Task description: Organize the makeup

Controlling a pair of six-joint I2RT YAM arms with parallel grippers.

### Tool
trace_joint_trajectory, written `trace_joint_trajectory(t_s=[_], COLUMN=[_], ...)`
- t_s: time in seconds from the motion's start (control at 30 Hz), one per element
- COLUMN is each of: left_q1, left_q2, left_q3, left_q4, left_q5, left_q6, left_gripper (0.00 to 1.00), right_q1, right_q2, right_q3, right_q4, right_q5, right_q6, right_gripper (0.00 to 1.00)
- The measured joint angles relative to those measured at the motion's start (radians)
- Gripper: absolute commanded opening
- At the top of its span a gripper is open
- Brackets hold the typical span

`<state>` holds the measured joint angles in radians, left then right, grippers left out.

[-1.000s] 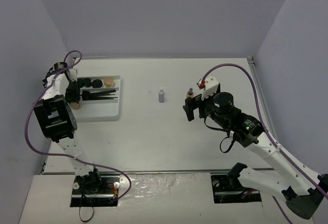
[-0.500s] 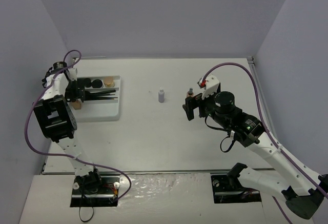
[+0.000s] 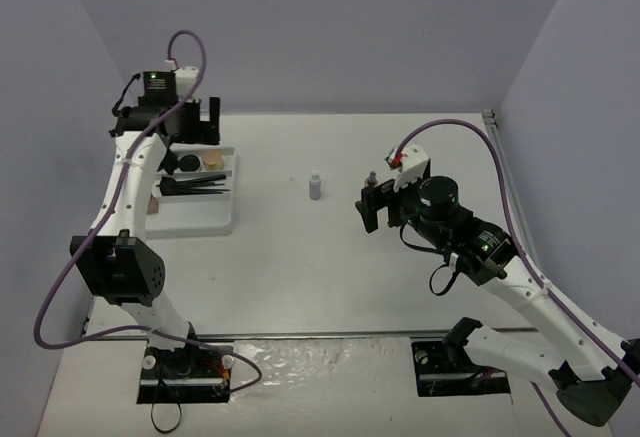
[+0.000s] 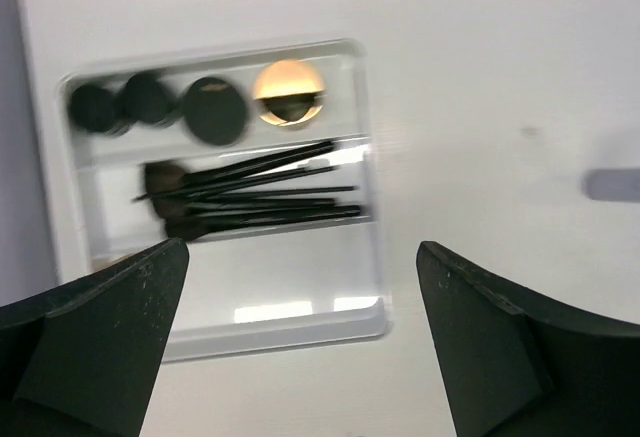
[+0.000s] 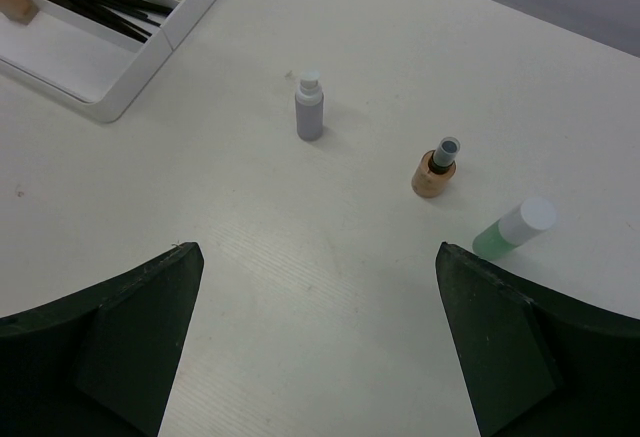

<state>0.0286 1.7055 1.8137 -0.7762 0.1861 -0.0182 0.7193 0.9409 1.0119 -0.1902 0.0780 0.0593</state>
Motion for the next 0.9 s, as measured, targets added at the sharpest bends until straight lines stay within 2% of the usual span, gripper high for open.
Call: trace_joint_trajectory(t_s=[0.17, 0.3, 0.63, 0.77, 0.9], left_q1=[-0.268, -0.400, -0.507, -0.541, -0.558], left_q2=[0.018, 0.129, 0.387, 0.459, 0.509], left_q3=[0.070, 0.183, 0.316, 0.321, 0.321], left_q4=[0.005, -0.031, -0.052, -0.048, -0.043], left_q5=[0.047, 0.066, 0.069, 0.069, 0.068], left_q6=[-0.019, -0.019, -0.023, -0.032, -0.041], left_gripper=[0.97, 0.97, 0.95, 0.89, 0.79], right_q1=[0.000, 0.000, 0.000, 0.000, 0.000], right_q2=[-0.037, -0.088, -0.148, -0.150, -0.157], right_q3=[-0.007, -0.028, -0.067, -0.074, -0.080], right_q4=[0.006, 0.012, 0.013, 0.013, 0.012], right_q5=[0.002, 0.009, 0.021, 0.022, 0.023], right_q6=[0.006, 0.021, 0.048, 0.054, 0.063], right_gripper=[1.00, 1.00, 1.00, 1.00, 1.00])
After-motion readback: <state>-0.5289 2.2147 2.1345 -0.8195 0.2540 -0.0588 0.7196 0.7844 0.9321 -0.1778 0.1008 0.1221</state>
